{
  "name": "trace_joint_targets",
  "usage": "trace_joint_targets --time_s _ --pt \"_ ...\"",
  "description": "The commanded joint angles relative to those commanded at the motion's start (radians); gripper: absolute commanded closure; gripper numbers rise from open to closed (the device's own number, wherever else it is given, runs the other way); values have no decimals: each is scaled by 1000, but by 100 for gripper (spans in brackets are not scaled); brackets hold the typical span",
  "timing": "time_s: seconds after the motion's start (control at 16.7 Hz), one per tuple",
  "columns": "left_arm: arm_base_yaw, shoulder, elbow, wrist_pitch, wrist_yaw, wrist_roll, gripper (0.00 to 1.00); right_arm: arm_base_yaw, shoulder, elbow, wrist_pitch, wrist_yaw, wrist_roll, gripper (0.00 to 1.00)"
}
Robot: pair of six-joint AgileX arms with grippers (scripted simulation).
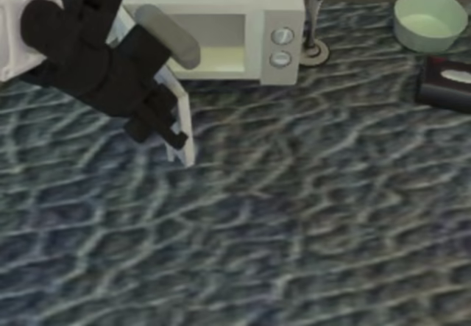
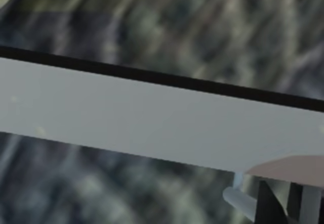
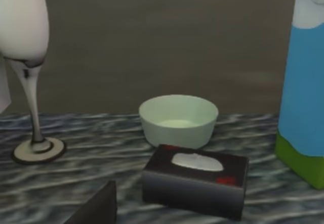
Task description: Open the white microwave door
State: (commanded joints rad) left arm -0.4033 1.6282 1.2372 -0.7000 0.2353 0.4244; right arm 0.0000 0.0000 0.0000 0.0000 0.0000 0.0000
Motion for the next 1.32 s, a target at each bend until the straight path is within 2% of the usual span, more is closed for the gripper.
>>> trace_joint_targets --time_s 0.54,1.02,1.32 --pt "-1 2 -2 -1 5 2 100 0 0 0 0 0 0 0" --pt "77 -15 -12 -58 86 185 100 0 0 0 0 0 0 0" --pt "85 -18 -12 -63 95 203 100 0 0 0 0 0 0 0"
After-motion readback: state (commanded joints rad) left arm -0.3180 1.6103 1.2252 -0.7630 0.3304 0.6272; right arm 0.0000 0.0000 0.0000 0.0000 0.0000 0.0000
